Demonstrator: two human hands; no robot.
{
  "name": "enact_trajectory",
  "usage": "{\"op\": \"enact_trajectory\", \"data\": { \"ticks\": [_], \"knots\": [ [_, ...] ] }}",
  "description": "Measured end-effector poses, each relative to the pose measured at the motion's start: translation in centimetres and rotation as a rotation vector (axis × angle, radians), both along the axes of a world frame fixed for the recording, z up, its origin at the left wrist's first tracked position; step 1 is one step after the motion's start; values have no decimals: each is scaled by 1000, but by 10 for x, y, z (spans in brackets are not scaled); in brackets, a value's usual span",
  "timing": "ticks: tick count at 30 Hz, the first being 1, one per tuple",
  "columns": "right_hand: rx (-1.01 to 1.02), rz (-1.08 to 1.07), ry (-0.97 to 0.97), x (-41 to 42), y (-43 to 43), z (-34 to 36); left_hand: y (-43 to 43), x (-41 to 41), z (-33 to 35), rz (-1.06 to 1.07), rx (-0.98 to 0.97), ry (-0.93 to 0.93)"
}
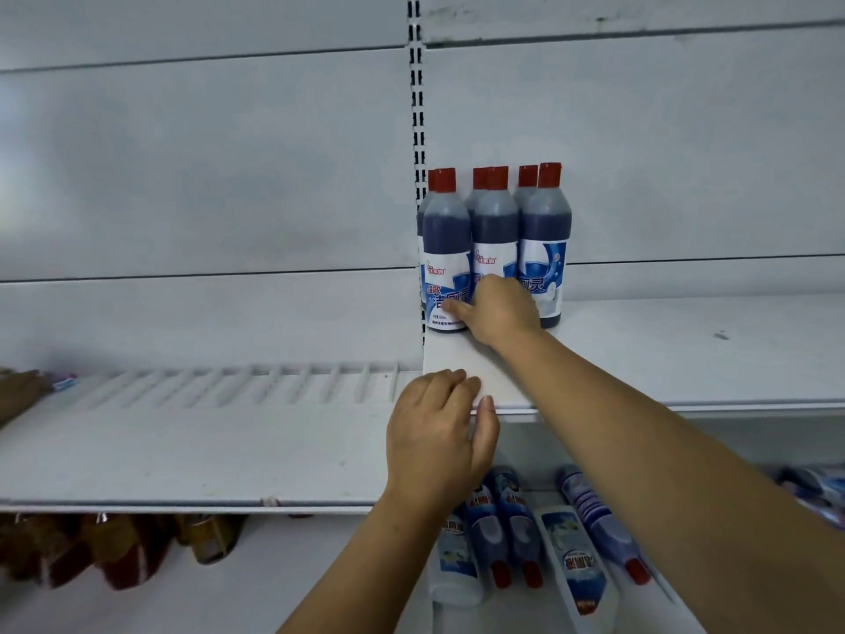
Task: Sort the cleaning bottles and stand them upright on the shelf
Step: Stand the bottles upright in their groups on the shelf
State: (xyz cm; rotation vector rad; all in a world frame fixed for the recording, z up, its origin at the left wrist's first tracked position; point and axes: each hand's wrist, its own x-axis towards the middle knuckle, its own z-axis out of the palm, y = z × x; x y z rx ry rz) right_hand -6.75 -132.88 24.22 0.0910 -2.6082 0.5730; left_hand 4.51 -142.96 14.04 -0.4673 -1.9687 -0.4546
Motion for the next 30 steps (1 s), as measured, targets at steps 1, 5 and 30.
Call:
{"op": "enact_trajectory", "data": {
  "ticks": [1, 5, 30],
  "knots": [
    [31, -5, -2, -1, 0, -2, 0, 0, 0, -2, 1, -7],
    [220, 152, -194, 7, 8, -3, -1, 2, 3, -8, 2, -61],
    [52, -48, 12, 144, 355, -48, 208, 9, 52, 115, -200, -521]
  ]
}}
